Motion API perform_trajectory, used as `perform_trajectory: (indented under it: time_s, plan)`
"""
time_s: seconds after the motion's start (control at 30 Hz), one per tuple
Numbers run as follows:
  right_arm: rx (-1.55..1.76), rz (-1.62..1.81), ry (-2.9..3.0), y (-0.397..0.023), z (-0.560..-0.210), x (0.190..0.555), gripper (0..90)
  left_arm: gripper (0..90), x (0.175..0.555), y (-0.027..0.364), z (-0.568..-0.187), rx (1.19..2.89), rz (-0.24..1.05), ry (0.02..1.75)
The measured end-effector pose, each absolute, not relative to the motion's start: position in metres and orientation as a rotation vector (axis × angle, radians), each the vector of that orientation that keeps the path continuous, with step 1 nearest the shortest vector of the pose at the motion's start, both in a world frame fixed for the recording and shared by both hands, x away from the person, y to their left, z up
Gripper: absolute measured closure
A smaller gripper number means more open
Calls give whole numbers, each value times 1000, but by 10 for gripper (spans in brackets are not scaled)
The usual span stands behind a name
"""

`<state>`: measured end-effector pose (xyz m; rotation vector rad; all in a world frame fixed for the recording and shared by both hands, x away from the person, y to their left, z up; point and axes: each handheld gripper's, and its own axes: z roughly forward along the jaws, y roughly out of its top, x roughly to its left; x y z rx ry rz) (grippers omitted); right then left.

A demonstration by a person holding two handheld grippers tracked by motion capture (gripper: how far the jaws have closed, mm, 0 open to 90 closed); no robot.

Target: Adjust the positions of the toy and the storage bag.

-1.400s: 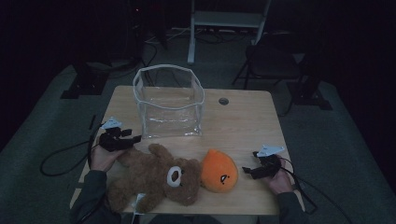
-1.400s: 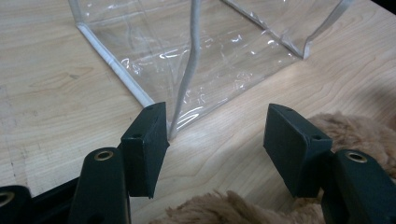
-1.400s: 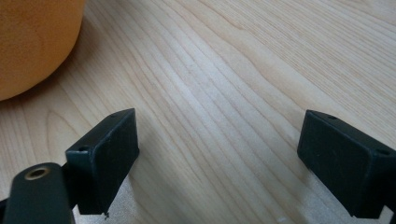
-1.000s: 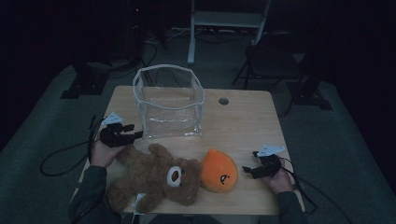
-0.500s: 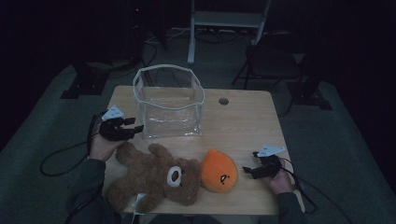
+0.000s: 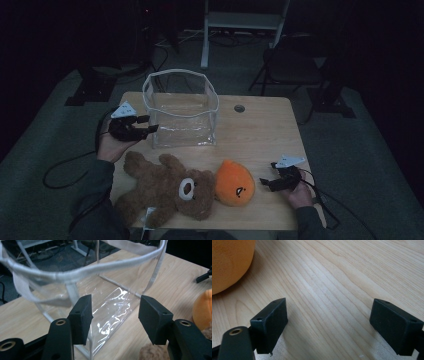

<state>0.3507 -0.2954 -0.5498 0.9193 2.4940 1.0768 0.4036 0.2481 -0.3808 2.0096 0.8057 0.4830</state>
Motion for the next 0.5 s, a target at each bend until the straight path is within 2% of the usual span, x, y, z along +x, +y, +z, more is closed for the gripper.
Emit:
perform_trajectory:
  time_s: [0.5]
  plan:
    - [920, 1077, 2494, -295, -550, 351, 139, 436, 419, 221, -361, 2065, 495, 730]
